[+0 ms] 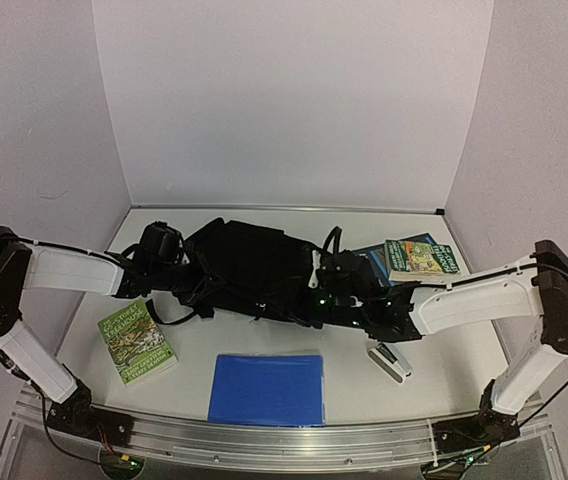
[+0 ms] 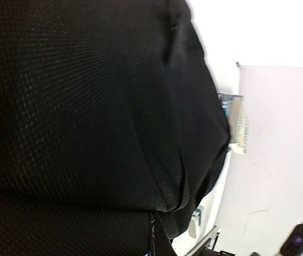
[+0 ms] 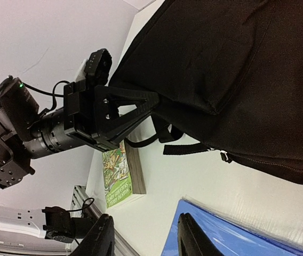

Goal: Pack the student bag
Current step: Unzip the student bag at the center of the board.

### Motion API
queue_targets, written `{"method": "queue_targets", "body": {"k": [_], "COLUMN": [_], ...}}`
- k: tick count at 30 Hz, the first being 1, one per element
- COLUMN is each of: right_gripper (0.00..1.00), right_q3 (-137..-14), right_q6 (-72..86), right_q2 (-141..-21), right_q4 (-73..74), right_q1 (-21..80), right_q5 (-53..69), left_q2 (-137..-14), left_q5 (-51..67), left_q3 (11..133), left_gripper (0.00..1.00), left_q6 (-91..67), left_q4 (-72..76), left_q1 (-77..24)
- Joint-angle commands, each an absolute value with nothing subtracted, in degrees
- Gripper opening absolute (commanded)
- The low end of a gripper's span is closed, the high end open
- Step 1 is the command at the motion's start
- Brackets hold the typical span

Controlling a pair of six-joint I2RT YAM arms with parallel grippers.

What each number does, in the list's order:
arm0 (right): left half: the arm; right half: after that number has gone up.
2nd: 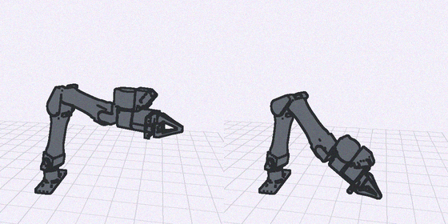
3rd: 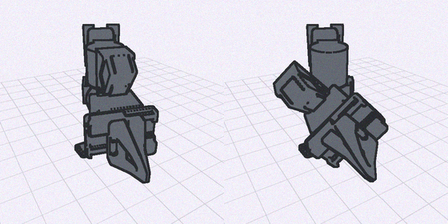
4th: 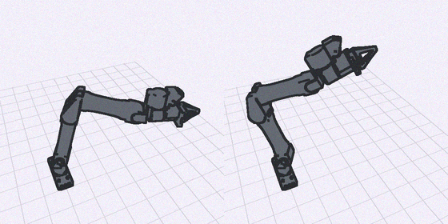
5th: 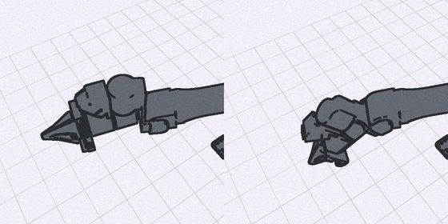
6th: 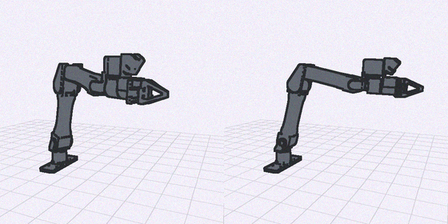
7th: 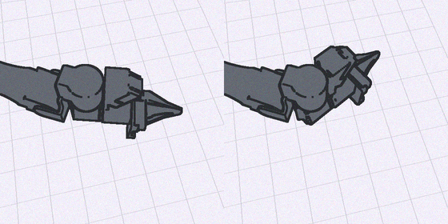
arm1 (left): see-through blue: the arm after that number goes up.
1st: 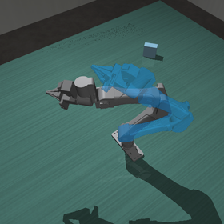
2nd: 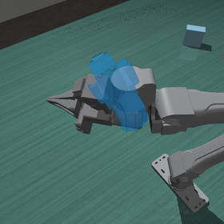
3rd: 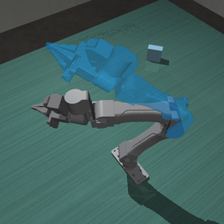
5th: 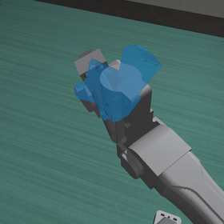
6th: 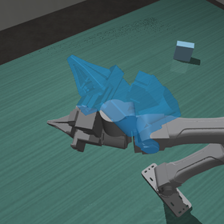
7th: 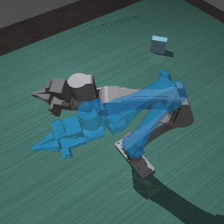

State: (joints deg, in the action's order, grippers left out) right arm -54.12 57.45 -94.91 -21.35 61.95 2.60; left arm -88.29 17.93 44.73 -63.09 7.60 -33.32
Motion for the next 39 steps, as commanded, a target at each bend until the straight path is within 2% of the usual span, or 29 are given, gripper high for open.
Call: {"method": "queue_targets", "body": {"k": [1, 7, 14, 20, 30, 33, 39], "right_gripper": [0.39, 0.35, 0.38, 0.43, 0.41, 0.35, 0.02], "right_q3": [-53.3, -54.9, -58.4, -62.1, -69.1, -70.1, -70.4], "right_q6": [58.1, 58.4, 57.8, 57.5, 58.1, 58.7, 59.7], "right_q2": [-98.1, -102.9, -107.2, -110.5, -115.3, -116.2, -115.5], "right_q4": [-25.5, -25.5, -25.5, -24.4, -17.2, -16.5, -14.8], "right_q1": [63.4, 65.3, 65.5, 65.5, 65.5, 65.5, 65.5], "right_q5": [-0.5, -5.3, -10.4, -14.0, -20.3, -21.9, -23.6], "left_q2": [-83.8, -82.4, -81.9, -81.8, -81.4, -81.2, -80.9], "left_q5": [18.9, 18.6, 18.5, 18.6, 18.6, 18.5, 17.2], "left_q3": [47.9, 48.0, 47.7, 47.9, 48.0, 47.8, 47.3], "left_gripper": [0.00, 0.00, 0.00, 0.00, 0.00, 0.00, 0.00], "left_q6": [-63.2, -63.0, -63.1, -63.1, -63.1, -63.0, -62.3], "left_q4": [11.3, 10.5, 10.2, 10.2, 10.0, 9.8, 8.5], "left_q1": [-33.5, -33.5, -33.5, -33.5, -33.6, -33.6, -33.6]}}
